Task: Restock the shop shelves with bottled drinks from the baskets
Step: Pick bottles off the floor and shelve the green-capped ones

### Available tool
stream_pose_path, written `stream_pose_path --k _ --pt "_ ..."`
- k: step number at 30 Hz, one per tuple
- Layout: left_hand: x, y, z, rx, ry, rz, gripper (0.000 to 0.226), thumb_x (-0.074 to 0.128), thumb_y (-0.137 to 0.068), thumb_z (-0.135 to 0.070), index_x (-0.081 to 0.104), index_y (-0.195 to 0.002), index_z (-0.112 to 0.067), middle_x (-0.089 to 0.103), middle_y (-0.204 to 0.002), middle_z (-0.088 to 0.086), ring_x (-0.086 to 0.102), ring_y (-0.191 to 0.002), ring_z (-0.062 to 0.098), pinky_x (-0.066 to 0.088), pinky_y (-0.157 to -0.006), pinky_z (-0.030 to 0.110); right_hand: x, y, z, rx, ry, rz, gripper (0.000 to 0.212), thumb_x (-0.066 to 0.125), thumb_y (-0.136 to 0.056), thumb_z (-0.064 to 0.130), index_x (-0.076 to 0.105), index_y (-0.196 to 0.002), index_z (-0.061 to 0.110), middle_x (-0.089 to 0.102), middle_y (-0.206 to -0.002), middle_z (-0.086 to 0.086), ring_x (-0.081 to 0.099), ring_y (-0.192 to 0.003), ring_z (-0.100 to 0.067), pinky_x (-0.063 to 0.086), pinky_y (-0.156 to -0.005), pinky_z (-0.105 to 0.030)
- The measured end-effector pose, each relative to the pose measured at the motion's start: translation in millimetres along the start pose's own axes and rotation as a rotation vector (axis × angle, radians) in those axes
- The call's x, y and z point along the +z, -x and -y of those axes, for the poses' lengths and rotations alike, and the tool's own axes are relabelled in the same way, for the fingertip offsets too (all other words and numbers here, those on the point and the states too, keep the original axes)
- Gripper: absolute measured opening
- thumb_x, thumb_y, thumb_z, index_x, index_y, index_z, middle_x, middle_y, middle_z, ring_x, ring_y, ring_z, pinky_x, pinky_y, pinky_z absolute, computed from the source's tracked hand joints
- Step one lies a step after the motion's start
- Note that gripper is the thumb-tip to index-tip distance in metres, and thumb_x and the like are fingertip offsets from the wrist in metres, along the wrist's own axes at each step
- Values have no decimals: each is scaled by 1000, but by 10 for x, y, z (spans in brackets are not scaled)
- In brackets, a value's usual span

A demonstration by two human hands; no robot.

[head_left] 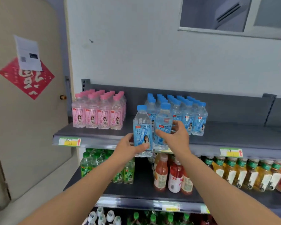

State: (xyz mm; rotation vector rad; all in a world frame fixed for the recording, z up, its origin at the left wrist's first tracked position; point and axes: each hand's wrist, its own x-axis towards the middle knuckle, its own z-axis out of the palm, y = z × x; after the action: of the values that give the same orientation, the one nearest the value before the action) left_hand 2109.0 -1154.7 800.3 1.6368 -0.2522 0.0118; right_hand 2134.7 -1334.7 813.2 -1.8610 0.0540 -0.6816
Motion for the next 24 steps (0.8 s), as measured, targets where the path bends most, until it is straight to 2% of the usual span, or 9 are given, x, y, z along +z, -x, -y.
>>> stream_pose_path --k 4,6,9,13,20,24 --pt "-142 -175 -63 30 -14 -17 45 79 -77 -25 58 -118 -23 66 -107 -8 63 -98 13 47 -67 22 181 -265 91 6 23 -8 62 87 -64 36 47 -111 28 55 -102 11 58 -96 -14 54 -87 -39" --pt "-201 -239 -71 38 -22 -30 47 80 -76 -26 59 -118 -23 67 -108 -7 63 -100 14 48 -72 24 272 -382 97 10 35 -10 66 88 -64 36 48 -115 24 57 -106 8 59 -97 -15 54 -87 -40" --pt "-268 -321 -70 36 -25 -50 50 80 -75 -28 59 -120 -22 68 -110 -2 63 -98 14 48 -76 26 406 -535 57 25 52 -8 66 88 -62 36 48 -112 24 61 -111 2 62 -96 -19 55 -85 -45" --pt "-336 -402 -89 38 -48 -73 50 79 -77 -28 57 -122 -22 66 -112 -2 62 -97 11 48 -74 25 523 -662 -10 65 102 6 66 88 -63 38 49 -114 22 60 -112 1 62 -95 -21 54 -84 -46" --pt "-380 -504 -62 48 -71 -105 48 77 -79 -26 57 -122 -22 65 -110 -5 60 -96 6 45 -71 19 612 -757 -140 116 131 48 61 85 -70 35 47 -115 19 52 -100 4 55 -88 -18 51 -81 -37" --pt "-370 -562 -33 40 -79 -110 48 78 -78 -26 57 -122 -22 66 -111 -4 60 -97 7 45 -71 19 636 -815 -187 80 190 89 63 83 -71 39 44 -116 19 52 -99 4 55 -88 -18 50 -77 -36"
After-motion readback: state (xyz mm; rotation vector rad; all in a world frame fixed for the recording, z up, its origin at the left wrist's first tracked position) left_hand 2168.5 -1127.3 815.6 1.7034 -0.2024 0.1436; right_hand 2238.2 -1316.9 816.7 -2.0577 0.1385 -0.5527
